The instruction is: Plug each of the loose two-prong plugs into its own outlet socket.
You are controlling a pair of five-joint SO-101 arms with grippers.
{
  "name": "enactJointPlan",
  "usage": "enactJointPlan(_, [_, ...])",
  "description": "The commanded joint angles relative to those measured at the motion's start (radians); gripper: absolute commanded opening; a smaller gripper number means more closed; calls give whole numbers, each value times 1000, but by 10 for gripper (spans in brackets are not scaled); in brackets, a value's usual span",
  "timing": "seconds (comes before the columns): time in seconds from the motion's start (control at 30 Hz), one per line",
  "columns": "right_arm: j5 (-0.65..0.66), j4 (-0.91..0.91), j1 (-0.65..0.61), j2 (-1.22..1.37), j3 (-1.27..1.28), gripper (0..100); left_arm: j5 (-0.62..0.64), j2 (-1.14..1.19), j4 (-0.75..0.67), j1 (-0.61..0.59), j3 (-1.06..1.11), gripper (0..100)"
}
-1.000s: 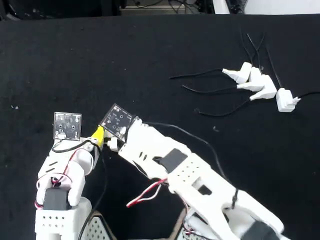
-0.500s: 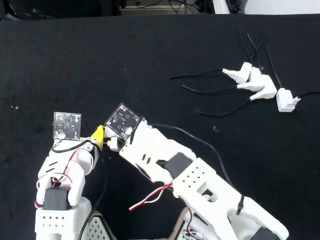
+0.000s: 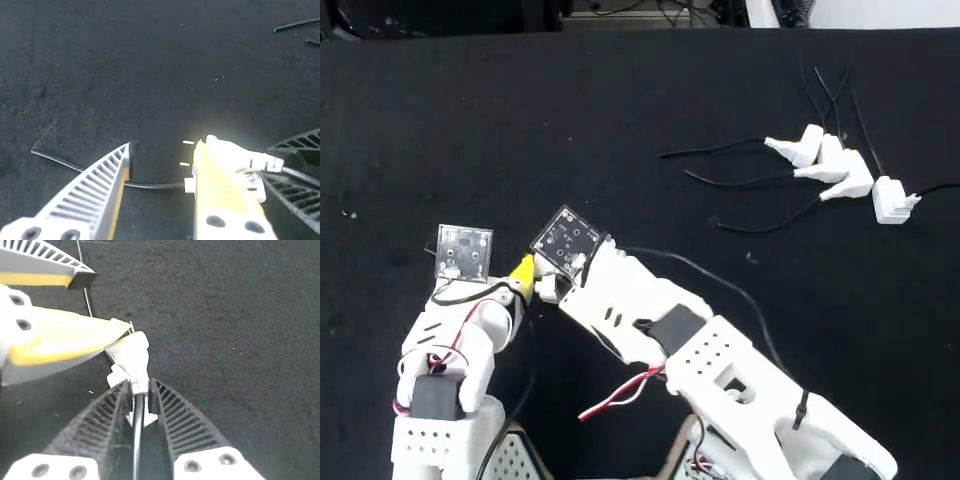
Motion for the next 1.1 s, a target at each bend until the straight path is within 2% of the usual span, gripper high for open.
enactJointPlan(0.0, [-9, -28, -14, -39, -4, 11, -6, -3, -12, 19, -7, 206])
enactJointPlan(1.07, [-12, -20, -9, -47, -28, 11, -5, -3, -12, 22, 10, 208])
